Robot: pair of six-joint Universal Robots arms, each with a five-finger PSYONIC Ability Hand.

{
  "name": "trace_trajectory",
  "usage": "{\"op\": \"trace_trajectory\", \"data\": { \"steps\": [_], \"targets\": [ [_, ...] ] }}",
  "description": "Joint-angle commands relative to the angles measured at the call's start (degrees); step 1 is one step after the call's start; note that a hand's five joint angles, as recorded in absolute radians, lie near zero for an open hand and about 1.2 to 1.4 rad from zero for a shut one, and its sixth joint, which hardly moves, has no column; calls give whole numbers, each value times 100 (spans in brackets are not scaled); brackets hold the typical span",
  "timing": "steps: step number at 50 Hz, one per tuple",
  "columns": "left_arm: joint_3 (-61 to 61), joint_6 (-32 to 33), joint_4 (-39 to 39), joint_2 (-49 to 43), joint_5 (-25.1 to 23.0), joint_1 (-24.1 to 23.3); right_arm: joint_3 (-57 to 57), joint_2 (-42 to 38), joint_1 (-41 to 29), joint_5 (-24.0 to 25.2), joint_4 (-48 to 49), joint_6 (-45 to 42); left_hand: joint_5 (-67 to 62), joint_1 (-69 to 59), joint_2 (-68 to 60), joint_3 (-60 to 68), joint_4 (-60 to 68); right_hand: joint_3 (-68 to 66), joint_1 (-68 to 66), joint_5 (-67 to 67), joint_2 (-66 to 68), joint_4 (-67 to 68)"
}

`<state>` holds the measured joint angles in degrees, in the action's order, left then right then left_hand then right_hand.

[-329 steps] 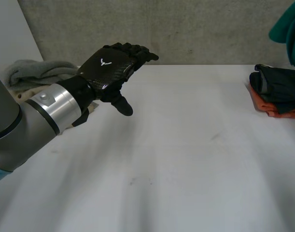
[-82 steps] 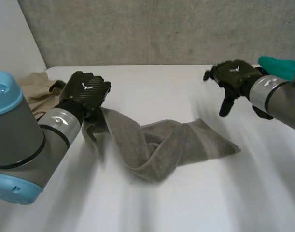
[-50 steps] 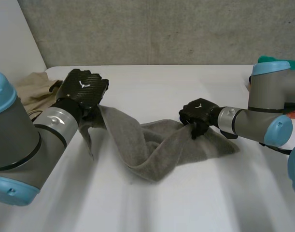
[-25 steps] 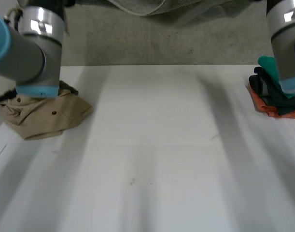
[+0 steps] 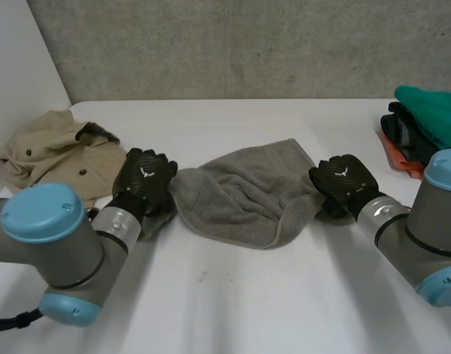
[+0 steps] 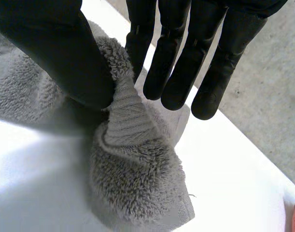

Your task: Fold the laundry.

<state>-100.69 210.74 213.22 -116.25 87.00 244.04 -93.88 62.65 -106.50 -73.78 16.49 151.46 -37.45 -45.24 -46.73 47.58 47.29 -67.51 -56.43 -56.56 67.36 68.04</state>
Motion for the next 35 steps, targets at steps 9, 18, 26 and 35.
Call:
{"op": "trace_trajectory", "data": {
  "steps": [9, 18, 26, 35],
  "targets": [
    [453, 134, -2004, 735, -104, 521, -367, 520, 542, 232, -304, -3, 1604, 1383, 1532, -1617, -1588, -1249, -2357, -1344, 1264, 1196],
    [1130, -559, -2276, 164, -965, 865, -473, 511, 859, 610, -331, -55, 1486, 1266, 1415, -1500, -1471, -1249, -2357, -1344, 1264, 1196],
    [2096, -1579, -2900, -381, -1387, 952, -482, 502, 877, 654, -340, -38, 847, 627, 776, -861, -831, -1249, -2357, -1344, 1264, 1196],
    [2431, -1677, -3191, -759, -1431, 961, -482, 476, 877, 663, -340, -55, 75, -146, 3, -88, -59, -1249, -2357, -1344, 1264, 1196]
  ]
}}
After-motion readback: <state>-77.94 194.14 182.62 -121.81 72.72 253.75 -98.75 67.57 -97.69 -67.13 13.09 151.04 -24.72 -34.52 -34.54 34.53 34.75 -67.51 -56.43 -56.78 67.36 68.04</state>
